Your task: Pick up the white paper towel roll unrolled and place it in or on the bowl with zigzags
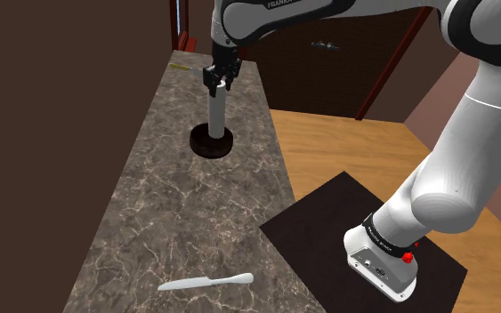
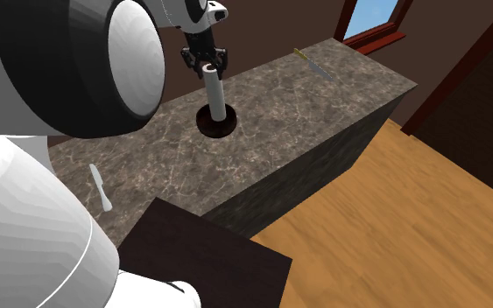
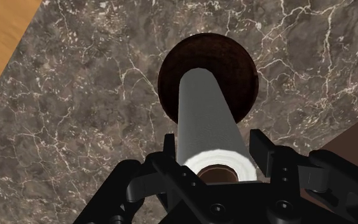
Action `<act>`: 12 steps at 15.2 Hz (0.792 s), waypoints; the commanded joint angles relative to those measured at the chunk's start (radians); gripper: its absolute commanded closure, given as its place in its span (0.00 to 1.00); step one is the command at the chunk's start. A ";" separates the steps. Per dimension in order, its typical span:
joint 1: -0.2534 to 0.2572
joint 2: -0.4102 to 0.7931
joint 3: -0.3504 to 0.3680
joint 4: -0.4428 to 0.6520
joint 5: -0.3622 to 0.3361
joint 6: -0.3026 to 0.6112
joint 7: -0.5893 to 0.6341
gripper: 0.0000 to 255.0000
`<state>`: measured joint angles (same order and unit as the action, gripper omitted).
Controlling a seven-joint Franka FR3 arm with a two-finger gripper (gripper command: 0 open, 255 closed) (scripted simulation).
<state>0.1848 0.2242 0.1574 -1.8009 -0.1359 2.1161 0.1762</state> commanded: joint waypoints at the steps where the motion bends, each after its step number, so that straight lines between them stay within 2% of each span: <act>1: 0.000 0.000 0.000 0.000 0.000 0.000 0.000 1.00; 2: 0.000 0.000 0.000 0.000 0.000 0.000 0.000 0.00; 7: 0.000 0.000 0.000 0.000 0.000 0.000 0.000 0.00; 11: 0.003 -0.045 0.006 0.068 0.013 -0.111 -0.009 0.00; 12: 0.003 -0.045 0.006 0.068 0.013 -0.111 -0.009 0.00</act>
<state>0.1859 0.1824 0.1616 -1.7445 -0.1235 2.0206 0.1664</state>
